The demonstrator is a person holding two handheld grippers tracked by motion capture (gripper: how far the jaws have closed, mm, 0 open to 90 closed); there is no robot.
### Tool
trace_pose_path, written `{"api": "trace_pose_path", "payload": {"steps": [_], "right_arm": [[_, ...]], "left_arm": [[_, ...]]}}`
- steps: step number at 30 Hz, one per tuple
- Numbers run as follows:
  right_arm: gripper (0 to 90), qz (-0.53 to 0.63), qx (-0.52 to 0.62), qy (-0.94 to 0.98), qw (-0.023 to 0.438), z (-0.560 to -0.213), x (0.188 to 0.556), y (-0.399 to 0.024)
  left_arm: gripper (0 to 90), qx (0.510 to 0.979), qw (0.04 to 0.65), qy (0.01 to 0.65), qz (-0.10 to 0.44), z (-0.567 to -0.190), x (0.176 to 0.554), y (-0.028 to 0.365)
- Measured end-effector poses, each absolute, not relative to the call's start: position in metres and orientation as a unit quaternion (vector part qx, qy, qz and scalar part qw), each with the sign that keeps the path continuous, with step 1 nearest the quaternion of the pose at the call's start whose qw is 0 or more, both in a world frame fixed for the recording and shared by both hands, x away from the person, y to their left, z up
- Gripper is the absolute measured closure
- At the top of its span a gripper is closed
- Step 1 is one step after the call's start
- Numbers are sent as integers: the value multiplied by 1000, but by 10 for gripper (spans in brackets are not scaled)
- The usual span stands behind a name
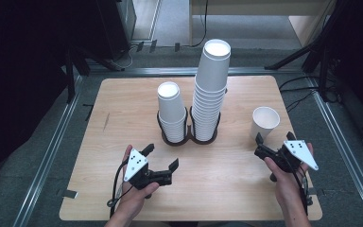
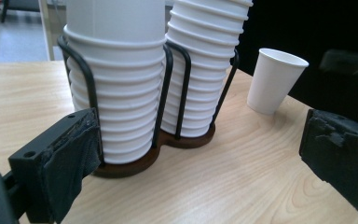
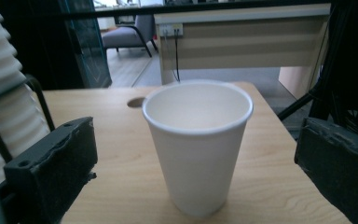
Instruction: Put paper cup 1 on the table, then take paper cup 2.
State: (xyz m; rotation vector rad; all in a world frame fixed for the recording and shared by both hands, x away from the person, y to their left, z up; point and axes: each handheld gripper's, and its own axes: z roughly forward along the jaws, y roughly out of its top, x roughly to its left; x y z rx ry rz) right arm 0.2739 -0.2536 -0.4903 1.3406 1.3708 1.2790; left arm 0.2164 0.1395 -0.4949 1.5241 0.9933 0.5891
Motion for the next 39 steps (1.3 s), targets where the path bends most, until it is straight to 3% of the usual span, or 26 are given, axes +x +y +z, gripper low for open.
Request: {"api": "trace_pose_path", "payload": {"steps": [13,19,39], "right_arm": [[0,578,464,536,403,-389,265,-209],[0,603,445,537,387,-362,274,-183],[0,619,423,572,333,-337,312,-138]], "left_arm": [[0,654,563,422,278,-476,250,88],[0,649,560,416,303,-467,258,68],[0,617,530,444,375,-465,308,15]]}}
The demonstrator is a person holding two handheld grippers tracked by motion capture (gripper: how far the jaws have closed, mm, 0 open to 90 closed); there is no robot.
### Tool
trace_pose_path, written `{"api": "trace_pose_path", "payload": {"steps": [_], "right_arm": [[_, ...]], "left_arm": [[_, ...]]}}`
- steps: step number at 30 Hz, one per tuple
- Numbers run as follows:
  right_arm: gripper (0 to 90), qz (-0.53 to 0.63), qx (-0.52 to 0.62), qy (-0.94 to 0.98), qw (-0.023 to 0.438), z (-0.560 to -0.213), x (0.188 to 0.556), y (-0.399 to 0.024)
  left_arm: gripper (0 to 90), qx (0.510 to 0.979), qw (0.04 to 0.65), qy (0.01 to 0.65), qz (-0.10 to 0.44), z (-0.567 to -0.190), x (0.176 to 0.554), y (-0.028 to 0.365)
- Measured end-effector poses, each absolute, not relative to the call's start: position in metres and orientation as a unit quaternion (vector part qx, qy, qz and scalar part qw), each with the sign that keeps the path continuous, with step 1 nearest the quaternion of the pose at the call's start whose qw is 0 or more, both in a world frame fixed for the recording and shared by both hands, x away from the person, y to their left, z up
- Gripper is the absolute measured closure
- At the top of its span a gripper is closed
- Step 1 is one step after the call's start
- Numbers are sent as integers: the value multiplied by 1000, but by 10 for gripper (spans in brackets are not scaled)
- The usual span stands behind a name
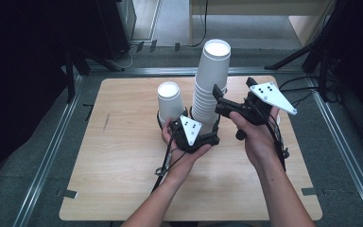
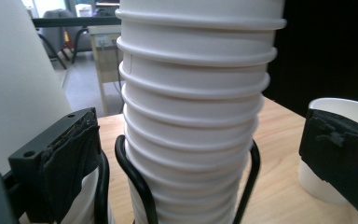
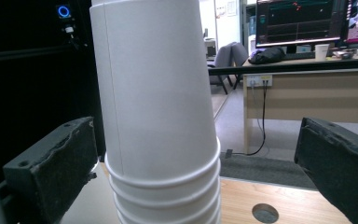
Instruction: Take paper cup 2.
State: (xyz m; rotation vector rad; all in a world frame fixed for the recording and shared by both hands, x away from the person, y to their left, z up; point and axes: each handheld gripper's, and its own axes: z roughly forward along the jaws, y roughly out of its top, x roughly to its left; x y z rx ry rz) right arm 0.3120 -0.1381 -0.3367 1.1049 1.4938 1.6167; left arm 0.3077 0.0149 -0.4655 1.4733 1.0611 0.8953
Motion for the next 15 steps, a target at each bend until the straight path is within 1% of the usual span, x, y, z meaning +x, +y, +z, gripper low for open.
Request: {"api": "trace_pose_path", "payload": {"steps": [3,9,15], "right_arm": [[0,617,415,584,326,-335,319,-134],[0,615,395,615,296,-336,335,-126],[0,603,389,630,296,-339,350,-121]], "left_arm": [[0,613,525,451,380,-467,314,10],[0,599,527,460,390,-470,322,6],[0,602,526,456,392,-473,326,1]]}}
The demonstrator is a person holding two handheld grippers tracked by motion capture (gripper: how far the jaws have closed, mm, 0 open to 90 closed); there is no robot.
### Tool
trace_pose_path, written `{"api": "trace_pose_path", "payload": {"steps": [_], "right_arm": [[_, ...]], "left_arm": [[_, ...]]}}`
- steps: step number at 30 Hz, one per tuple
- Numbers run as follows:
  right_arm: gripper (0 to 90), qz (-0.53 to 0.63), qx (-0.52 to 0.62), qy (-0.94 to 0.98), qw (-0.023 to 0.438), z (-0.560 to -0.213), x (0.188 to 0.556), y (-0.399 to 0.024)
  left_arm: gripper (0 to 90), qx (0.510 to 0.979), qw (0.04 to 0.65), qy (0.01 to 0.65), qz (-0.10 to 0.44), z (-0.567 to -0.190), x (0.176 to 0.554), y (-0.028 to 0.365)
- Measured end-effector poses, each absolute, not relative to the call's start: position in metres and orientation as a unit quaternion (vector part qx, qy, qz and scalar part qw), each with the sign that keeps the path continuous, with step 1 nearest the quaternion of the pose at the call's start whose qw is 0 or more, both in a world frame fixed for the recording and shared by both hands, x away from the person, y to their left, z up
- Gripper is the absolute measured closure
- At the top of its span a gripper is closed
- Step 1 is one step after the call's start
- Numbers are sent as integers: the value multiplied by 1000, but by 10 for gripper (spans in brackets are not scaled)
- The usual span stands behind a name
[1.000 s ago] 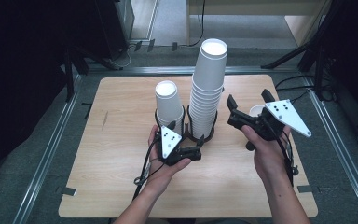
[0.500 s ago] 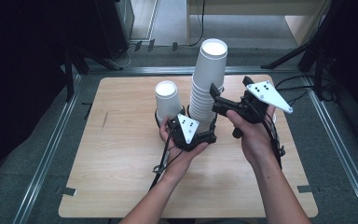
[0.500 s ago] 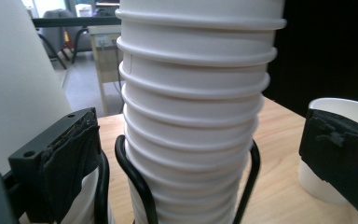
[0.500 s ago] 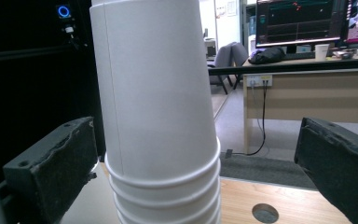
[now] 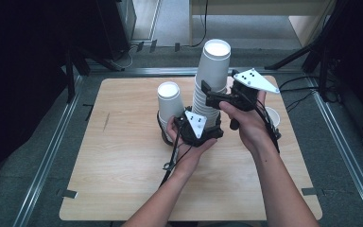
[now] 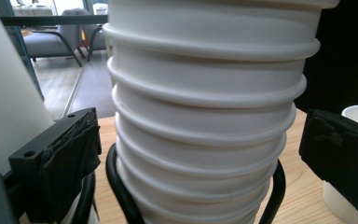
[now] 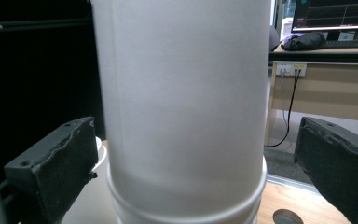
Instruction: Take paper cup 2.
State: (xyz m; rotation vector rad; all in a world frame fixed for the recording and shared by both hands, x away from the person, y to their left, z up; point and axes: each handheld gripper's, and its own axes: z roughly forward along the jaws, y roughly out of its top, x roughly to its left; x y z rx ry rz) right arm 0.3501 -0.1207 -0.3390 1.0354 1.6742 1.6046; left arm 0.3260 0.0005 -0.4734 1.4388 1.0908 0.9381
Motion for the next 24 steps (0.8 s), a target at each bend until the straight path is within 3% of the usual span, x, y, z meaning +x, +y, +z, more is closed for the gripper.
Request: {"api": "trace_pose_path", "payload": {"steps": [12,19,24], "right_arm": [[0,600,386,638,289,-343,365,-112],[94,612,361,641,290,-345,365,-112],[106,611,356,640,302,-345,365,-110]], "left_arm": [[0,601,519,457,402,-469,332,-6],[57,594,526,462,398,-466,331,-2],[57,594,527,462,396,-466,331,-1]]}}
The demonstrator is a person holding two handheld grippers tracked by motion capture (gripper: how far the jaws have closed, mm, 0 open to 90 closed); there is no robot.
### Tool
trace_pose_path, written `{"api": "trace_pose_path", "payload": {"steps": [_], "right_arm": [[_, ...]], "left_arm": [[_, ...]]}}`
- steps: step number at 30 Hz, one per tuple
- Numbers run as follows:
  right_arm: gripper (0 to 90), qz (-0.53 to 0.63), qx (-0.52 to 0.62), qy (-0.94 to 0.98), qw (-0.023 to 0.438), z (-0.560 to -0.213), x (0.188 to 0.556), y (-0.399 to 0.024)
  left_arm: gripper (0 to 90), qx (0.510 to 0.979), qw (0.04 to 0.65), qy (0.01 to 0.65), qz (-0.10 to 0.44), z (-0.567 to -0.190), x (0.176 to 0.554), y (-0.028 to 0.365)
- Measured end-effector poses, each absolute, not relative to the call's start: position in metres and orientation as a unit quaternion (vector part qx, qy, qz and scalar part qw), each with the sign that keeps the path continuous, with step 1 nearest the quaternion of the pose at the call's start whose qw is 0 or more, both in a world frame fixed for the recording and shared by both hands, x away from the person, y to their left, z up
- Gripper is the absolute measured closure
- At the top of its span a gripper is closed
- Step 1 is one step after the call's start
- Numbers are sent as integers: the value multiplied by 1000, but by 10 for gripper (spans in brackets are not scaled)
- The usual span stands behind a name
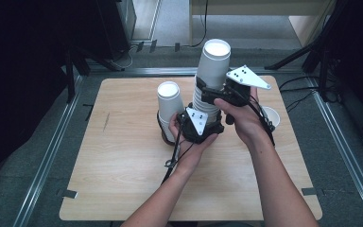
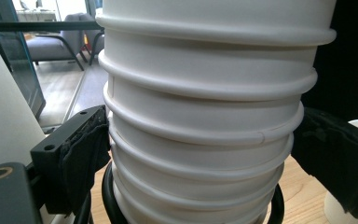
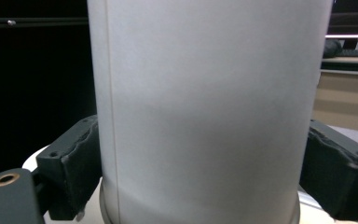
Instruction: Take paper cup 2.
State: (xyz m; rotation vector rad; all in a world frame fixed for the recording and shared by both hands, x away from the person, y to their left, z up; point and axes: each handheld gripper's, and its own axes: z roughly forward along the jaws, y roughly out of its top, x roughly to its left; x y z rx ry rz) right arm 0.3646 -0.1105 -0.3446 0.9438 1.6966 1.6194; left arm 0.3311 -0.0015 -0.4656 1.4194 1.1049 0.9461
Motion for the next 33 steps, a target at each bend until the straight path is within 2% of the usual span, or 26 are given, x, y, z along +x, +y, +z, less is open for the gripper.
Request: {"api": "trace_pose_path", "payload": {"steps": [24,29,33], "right_arm": [[132,616,373,622,307,-336,364,-106],[138,632,378,604,304,-325,362,-107],[140,626,375,603,324,-318,361,-107]], "left_arm": [[61,593,527,464,395,-466,332,-1],[61,595,526,462,396,-466,331,-1],[62,594,526,464,395,-466,331,-1]]}}
